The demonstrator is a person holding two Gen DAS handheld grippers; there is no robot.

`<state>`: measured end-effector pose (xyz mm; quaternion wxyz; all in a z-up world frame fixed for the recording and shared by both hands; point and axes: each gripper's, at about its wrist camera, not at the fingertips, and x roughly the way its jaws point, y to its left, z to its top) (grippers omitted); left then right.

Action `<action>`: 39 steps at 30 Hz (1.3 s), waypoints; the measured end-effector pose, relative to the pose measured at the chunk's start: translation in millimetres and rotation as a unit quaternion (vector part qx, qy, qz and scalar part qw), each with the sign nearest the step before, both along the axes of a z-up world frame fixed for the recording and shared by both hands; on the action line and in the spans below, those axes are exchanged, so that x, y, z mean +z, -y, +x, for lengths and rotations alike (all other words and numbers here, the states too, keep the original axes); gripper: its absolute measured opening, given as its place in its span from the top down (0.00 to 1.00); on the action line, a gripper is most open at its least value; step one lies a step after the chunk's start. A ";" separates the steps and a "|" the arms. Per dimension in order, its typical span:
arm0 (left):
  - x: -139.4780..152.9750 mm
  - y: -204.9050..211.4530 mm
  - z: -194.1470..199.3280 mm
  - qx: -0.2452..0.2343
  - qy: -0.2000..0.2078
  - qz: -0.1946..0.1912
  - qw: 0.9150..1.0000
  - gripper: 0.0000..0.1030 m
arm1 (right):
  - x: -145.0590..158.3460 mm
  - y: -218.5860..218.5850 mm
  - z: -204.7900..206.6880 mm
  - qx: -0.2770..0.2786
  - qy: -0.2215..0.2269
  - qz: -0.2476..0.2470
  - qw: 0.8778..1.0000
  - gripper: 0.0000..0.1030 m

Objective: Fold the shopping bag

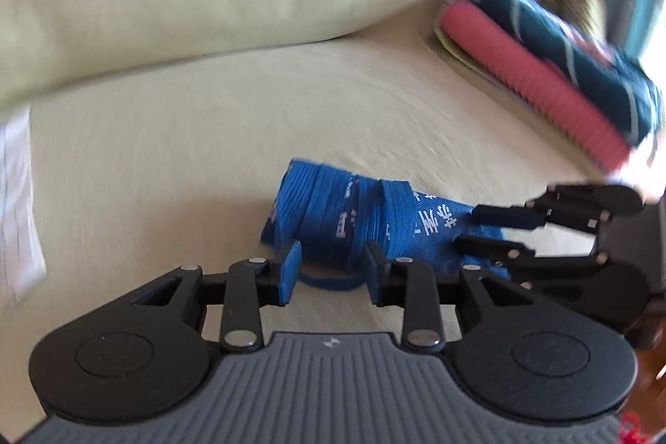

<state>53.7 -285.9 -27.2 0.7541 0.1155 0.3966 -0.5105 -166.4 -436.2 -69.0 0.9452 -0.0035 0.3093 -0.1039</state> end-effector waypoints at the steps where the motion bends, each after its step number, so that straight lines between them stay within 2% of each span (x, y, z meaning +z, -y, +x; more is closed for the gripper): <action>1: -1.4 -2.9 2.6 0.014 -0.021 -0.010 1.000 0.59 | -0.5 0.2 -0.5 0.000 0.002 0.001 1.000 0.76; 4: -4.6 -11.5 10.4 0.054 -0.085 -0.044 0.994 0.59 | -1.6 1.1 -1.4 -0.001 0.006 0.004 1.000 0.76; 6: 1.3 -15.6 14.6 0.077 -0.120 -0.091 0.986 0.59 | -1.9 1.6 -1.8 -0.001 0.007 0.005 1.000 0.76; 8: 12.8 -14.0 14.1 0.084 -0.117 -0.129 0.981 0.59 | -1.9 1.6 -1.6 -0.001 0.006 0.005 1.000 0.76; 12: 11.5 5.3 11.6 0.065 -0.095 -0.106 0.988 0.59 | -2.8 3.3 -1.9 0.000 0.009 0.007 1.000 0.76; 15: -17.9 10.5 15.1 0.088 -0.133 -0.074 0.985 0.59 | 0.5 0.6 -6.9 -0.015 0.009 0.007 1.000 0.76; 19: -37.5 6.3 21.4 0.111 -0.139 -0.065 0.982 0.58 | -0.9 0.6 -7.8 -0.017 0.010 0.009 1.000 0.76; 25: -48.8 8.2 29.2 0.130 -0.194 -0.092 0.968 0.52 | -4.5 2.9 -10.6 -0.016 0.012 0.015 1.000 0.76; 30: -58.5 13.6 30.4 0.145 -0.218 -0.123 0.957 0.50 | -5.9 3.8 -10.7 -0.021 0.015 0.021 0.999 0.76; 32: -60.3 21.1 32.3 0.141 -0.216 -0.135 0.957 0.51 | -6.6 6.0 -10.8 -0.025 0.019 0.029 0.999 0.76; 37: -62.6 29.3 48.0 0.089 -0.225 -0.161 0.957 0.62 | -2.4 10.6 -15.1 -0.043 0.036 0.065 0.996 0.73; 39: -58.6 33.6 56.1 0.050 -0.223 -0.166 0.959 0.63 | 7.1 19.9 -17.6 -0.035 0.038 0.095 0.994 0.62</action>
